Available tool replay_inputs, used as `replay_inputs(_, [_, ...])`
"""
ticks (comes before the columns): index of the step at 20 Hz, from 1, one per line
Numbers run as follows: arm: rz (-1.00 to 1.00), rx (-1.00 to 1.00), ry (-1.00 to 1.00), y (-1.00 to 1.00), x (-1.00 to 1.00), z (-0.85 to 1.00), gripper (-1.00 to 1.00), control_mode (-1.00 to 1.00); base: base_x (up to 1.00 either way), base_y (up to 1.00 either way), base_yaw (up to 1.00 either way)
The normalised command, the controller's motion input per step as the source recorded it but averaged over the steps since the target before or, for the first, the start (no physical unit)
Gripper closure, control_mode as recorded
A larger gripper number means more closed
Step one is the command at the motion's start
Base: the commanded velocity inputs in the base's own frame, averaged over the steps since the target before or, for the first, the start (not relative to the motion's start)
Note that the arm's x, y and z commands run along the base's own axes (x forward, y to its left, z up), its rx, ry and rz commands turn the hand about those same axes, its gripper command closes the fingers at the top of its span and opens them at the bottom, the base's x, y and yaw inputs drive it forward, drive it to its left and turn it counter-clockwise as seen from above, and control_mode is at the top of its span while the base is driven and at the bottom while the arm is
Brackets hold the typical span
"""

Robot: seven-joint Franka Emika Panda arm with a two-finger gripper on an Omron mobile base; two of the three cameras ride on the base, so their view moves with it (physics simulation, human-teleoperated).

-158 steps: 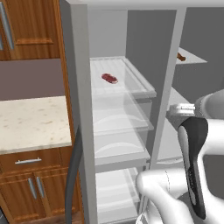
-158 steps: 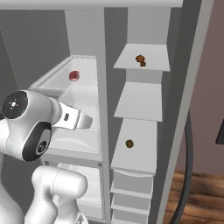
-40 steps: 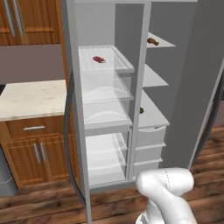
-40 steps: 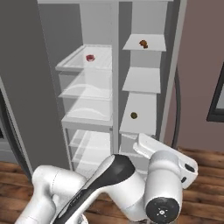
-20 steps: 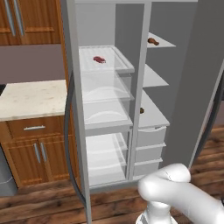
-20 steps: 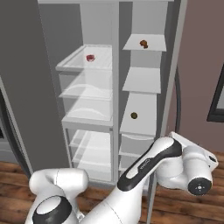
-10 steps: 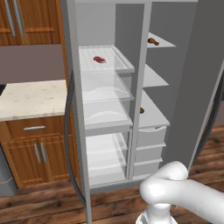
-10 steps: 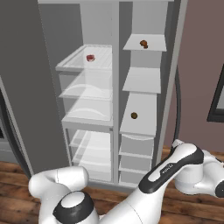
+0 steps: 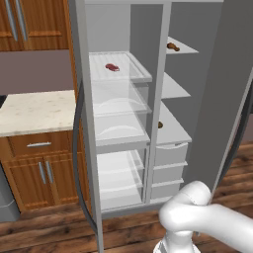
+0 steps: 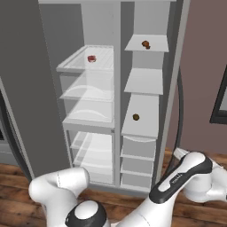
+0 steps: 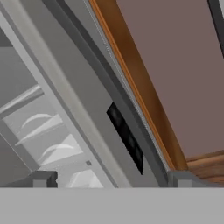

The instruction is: There's a chicken drumstick in the fridge that needs to be moved to the freezer for freezing. Pick up the chicken drumstick from the fridge, place it on any shelf in the freezer, and close the fridge and freezer doors when done.

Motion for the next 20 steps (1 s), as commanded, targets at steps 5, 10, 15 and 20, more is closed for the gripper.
replay_inputs(5, [0.03,0.03,0.0,0.3,0.42,-0.2,-1.0,-1.0,0.0,0.0,0.0])
replay_inputs(10, [0.12,0.07,0.01,0.01,0.46,-0.16,-1.0,-1.0,0.0,0.0,0.0])
replay_inputs(15, [0.16,0.18,0.01,-0.43,0.51,-0.08,-1.0,-1.0,0.0,0.0,0.0])
replay_inputs(20, [0.15,0.15,0.01,-0.35,0.57,-0.14,-1.0,-1.0,0.0,0.0,0.0])
